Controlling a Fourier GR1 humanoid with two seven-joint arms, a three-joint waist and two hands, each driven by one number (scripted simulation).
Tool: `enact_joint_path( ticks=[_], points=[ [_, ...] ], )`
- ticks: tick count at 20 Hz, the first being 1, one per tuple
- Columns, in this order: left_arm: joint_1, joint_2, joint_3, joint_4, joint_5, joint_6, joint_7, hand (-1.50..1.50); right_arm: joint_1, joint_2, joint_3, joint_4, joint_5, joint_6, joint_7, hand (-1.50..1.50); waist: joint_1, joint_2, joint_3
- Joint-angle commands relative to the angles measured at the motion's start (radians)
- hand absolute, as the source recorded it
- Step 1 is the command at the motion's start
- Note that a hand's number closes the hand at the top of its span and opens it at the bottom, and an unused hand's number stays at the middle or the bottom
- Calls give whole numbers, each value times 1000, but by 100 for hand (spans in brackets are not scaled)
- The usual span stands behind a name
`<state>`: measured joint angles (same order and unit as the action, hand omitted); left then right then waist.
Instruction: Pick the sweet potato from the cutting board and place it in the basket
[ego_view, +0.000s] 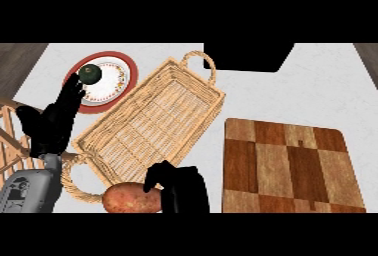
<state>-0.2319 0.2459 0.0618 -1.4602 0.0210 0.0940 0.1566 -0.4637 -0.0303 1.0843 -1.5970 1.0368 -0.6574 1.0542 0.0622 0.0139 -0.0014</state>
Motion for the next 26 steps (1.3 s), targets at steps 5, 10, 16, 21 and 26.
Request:
enact_joint_path(
  ticks=[5, 10, 16, 21, 26],
  points=[
    [-22, -21, -14, 4, -14, 15, 16, 0, -365, 30, -220, 108, -362, -1, 117, 150, -1, -6, 0],
    [10, -27, -15, 26, -23, 19, -16, 0, -547, 14, -101, 356, -110, 312, -8, 150, -18, -16, -4],
    [1, -2, 11, 5, -11, 2, -18, 0, -750, 29, -118, 527, -189, 367, -71, 150, -13, -10, 0],
    [-29, -16, 13, 28, -9, 5, 10, 0, -816, 30, -53, 586, -267, 303, -13, 150, -13, -9, 0],
    [-55, -25, 2, 81, -32, 7, -25, 0, -826, 30, -11, 634, -381, 366, -2, 150, -9, -5, -1]
  ],
)
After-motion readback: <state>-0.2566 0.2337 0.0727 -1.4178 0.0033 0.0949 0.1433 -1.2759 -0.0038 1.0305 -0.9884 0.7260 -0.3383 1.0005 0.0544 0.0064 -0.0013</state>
